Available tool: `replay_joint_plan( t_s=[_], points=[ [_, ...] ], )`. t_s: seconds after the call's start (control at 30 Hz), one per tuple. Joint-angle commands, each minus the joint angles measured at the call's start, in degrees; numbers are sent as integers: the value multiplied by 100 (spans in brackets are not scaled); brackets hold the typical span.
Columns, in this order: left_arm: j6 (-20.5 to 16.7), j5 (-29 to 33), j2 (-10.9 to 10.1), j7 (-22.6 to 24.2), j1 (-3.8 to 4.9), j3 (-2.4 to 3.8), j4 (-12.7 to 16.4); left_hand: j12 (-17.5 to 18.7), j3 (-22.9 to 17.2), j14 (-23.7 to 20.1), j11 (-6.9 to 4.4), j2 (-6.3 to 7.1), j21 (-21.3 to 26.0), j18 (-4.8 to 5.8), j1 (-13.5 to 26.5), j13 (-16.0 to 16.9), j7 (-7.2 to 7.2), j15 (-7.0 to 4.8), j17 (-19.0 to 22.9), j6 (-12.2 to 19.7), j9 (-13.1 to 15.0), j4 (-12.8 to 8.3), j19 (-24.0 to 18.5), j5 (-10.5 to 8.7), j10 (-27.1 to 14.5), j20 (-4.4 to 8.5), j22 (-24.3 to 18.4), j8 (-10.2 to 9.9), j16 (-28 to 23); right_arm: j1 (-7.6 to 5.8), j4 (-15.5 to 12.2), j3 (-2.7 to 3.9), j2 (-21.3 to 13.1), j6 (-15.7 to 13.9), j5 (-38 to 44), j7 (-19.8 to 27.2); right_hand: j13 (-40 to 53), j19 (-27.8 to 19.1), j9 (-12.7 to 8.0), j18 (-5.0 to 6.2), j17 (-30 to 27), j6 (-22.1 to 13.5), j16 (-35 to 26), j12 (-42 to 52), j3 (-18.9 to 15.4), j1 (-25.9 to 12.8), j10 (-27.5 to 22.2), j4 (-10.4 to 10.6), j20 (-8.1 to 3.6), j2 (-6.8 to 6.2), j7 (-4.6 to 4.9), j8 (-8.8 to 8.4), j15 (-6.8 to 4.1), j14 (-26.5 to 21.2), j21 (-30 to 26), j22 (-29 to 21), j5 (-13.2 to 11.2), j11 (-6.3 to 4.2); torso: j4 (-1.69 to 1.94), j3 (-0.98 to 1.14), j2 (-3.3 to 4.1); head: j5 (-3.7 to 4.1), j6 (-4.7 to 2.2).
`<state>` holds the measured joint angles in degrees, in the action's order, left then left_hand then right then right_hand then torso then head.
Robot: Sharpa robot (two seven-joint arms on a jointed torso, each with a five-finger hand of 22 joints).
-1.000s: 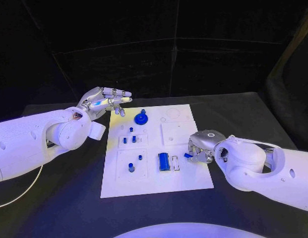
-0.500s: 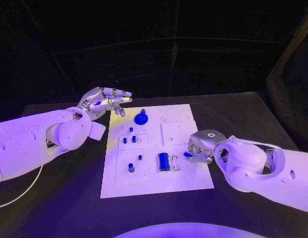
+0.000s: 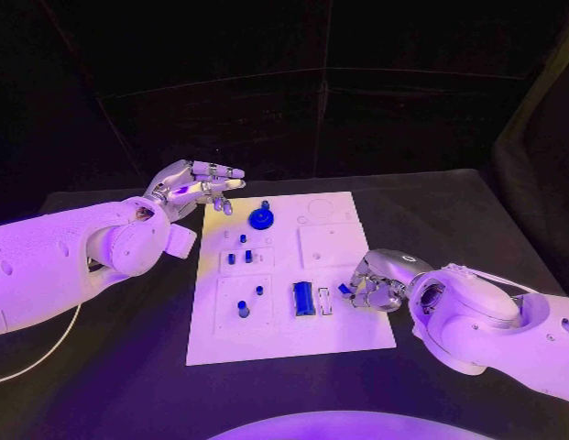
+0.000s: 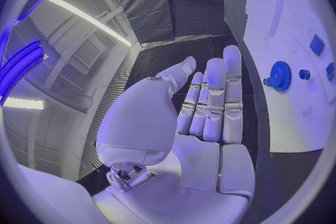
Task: Assemble the parts on the task board
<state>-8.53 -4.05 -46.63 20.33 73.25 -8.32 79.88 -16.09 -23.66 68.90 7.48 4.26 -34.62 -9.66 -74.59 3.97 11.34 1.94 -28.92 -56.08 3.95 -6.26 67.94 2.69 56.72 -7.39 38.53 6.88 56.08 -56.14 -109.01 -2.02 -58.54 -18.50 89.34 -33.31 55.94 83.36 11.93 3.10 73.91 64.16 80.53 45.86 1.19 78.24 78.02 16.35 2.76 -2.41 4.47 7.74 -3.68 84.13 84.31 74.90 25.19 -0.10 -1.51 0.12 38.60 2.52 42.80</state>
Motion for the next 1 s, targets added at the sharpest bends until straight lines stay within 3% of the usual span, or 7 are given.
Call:
replay_joint_plan(
  t_s=[0.03,0.2,0.33,0.7,1.0],
  points=[
    [52,19,5,19,7,4,8,-22,13,-24,-11,-28,37,-81,-5,-9,20,2,9,16,-9,-27,-17,16,-37,-5,-8,22,2,-8,-50,1,-11,-326,-916,-13,12,34,-11,-84,6,34,30,26,51,-75,38,4,-15,-35,4,-34,-25,312,35,629,67,-11,-10,-5,-1,-6,10],
    [53,19,7,19,7,3,12,-25,9,-28,-11,-31,39,-81,-15,-9,20,2,13,17,-9,-34,-17,16,-41,-5,-10,23,2,-9,-50,1,18,-345,-1310,-10,34,36,-40,-85,19,71,37,31,93,-172,50,-3,-14,-114,8,-70,-22,311,39,637,368,-8,2,-6,-1,1,22],
    [52,19,1,18,7,3,15,-25,9,-28,-11,-31,39,-81,-15,-9,20,2,13,17,-9,-34,-17,16,-41,-5,-10,23,2,-9,-47,1,52,-537,-1456,19,52,36,-42,-85,39,103,49,49,93,-214,64,2,-14,-130,3,-68,-23,314,40,639,408,-10,-1,-4,-7,-10,29],
    [54,19,-2,16,7,3,23,-25,9,-28,-11,-31,39,-81,-15,-9,20,2,13,17,-9,-34,-17,16,-41,-5,-10,23,2,-9,37,1,253,-723,-1598,55,77,36,-47,-85,56,150,58,69,70,-349,86,13,-16,-144,-6,-73,-26,317,40,641,488,-14,-5,-3,0,-26,35],
    [57,19,-5,13,8,3,28,-25,9,-28,-11,-31,39,-81,-15,-9,20,2,13,17,-9,-34,-17,16,-41,-5,-10,23,2,-9,125,1,401,-522,-1515,11,81,35,-50,-84,52,171,55,64,42,-439,92,19,-17,-154,-7,-80,-28,315,39,641,502,-15,-1,-6,-6,-34,54]
  ],
)
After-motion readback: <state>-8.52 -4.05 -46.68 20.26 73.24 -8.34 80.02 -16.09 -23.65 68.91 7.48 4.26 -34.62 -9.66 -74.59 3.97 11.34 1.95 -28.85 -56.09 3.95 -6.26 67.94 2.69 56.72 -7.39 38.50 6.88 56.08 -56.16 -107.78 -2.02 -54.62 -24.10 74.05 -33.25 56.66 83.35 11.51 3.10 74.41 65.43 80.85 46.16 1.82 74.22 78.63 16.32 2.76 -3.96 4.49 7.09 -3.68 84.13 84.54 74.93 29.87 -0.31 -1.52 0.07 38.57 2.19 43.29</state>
